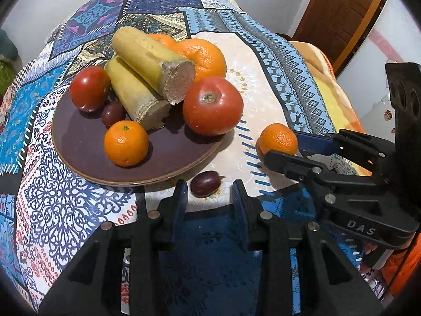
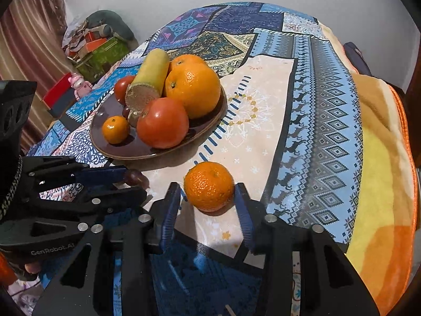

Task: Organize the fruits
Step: 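Close left gripper on the plum while right gripper closes on the mandarin, then lower plum and mandarin onto the plate and open both grippers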

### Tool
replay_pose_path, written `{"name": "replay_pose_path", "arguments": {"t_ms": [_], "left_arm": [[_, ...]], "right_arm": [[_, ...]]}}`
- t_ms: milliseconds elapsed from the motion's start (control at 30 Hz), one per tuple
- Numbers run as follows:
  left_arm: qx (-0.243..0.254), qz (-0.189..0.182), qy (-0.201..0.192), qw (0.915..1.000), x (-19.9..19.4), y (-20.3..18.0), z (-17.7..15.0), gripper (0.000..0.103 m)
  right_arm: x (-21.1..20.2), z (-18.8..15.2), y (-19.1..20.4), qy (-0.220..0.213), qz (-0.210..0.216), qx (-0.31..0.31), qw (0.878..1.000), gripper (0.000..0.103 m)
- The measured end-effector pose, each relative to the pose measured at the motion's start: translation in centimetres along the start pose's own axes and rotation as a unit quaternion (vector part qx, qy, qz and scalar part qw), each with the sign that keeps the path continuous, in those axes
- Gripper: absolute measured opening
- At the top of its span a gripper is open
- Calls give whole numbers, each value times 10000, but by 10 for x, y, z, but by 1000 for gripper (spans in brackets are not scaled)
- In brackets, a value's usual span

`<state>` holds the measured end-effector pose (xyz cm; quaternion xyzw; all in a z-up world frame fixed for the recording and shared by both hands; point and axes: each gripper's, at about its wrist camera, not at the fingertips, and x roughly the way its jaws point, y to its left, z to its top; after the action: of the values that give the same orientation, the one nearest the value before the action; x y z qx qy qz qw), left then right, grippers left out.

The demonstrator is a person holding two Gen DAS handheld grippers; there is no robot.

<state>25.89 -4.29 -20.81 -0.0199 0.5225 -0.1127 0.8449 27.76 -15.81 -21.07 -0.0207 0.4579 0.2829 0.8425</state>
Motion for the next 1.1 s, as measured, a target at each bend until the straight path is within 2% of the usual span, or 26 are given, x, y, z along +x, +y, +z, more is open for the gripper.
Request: {"name": "replay_pose_path", "arguments": {"t_ms": [133, 267, 333, 700, 900, 1100], "left_arm": [[-19, 56, -3, 10000, 3, -1, 3, 29], [-62, 19, 7, 10000, 5, -1, 6, 29], [-32, 17, 7, 10000, 6, -2, 6, 19], [1, 33, -142, 9999, -14, -2, -1, 18], [-139, 45, -467, 9988, -47, 13, -3, 18], [-377, 224, -783, 9960, -73, 38, 3, 18]], "right_arm": [[-1, -1, 0, -31, -5, -17, 10000, 36], [-2, -1, 3, -46, 35, -51, 10000, 36], [-4, -2, 4, -66, 33, -82, 9999, 36], [-18, 1, 16, -251, 70, -132, 9996, 36], [-28, 10, 28, -434, 86, -223, 9988, 36], [-35, 24, 47, -676, 231, -289, 9970, 36]]}}
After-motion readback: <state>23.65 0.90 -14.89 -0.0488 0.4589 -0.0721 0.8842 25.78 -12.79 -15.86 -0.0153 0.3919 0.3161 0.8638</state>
